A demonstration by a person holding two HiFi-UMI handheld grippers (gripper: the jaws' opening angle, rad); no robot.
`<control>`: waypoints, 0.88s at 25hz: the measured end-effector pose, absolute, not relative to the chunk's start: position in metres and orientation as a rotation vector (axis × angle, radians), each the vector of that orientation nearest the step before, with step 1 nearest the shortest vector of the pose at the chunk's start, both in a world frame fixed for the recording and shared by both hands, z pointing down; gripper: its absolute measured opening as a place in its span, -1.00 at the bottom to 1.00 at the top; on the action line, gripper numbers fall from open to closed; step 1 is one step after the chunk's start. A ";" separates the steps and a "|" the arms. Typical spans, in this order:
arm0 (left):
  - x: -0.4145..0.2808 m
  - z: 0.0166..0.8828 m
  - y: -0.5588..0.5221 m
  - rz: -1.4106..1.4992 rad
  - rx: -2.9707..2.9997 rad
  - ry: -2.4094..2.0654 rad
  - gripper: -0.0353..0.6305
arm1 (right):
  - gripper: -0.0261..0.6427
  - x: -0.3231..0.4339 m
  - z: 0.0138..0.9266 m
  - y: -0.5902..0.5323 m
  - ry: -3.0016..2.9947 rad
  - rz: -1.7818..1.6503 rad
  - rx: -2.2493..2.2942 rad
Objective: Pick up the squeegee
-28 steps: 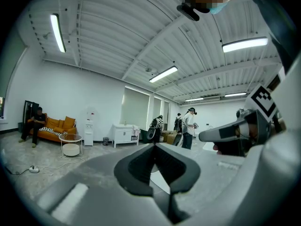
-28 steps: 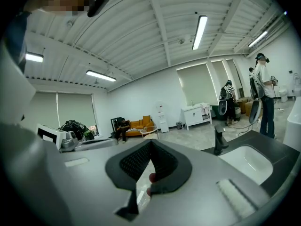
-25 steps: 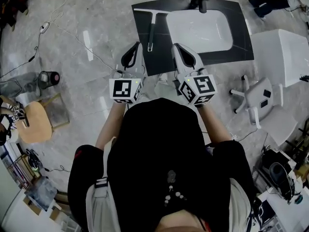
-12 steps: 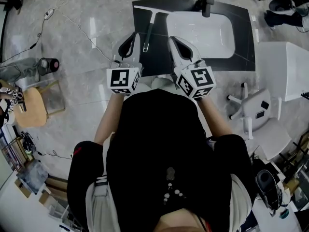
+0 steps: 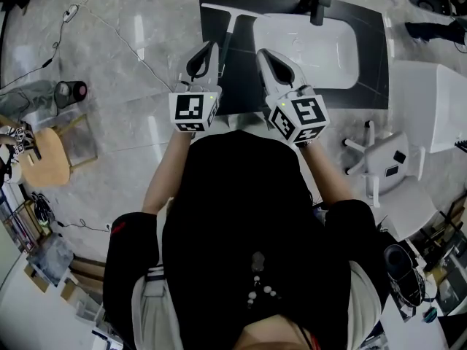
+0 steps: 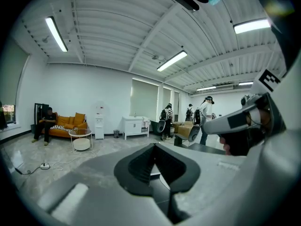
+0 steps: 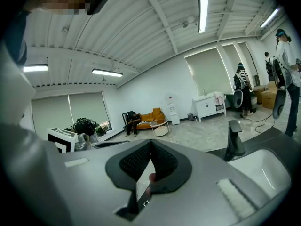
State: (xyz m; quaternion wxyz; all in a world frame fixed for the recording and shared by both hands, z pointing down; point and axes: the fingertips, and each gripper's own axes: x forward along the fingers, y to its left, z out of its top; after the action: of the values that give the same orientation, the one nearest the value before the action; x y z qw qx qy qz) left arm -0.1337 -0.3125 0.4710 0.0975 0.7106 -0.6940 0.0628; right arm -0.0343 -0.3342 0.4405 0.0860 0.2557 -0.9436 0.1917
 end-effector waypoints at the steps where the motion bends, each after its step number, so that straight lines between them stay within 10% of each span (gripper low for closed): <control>1: -0.134 0.477 -0.315 0.195 2.100 -2.043 -0.89 | -0.92 -0.036 0.442 -0.336 -2.807 0.571 0.771; 22: -0.143 0.579 -0.361 0.337 2.020 -1.855 -0.89 | -0.92 -0.037 0.475 -0.369 -2.650 0.653 0.927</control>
State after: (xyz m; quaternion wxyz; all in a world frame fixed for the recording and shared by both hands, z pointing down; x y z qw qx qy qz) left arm -0.1427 -0.3611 0.5789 0.1881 0.7179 -0.6594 0.1197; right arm -0.0369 -0.3693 0.4750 0.1293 0.3189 -0.9116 0.2247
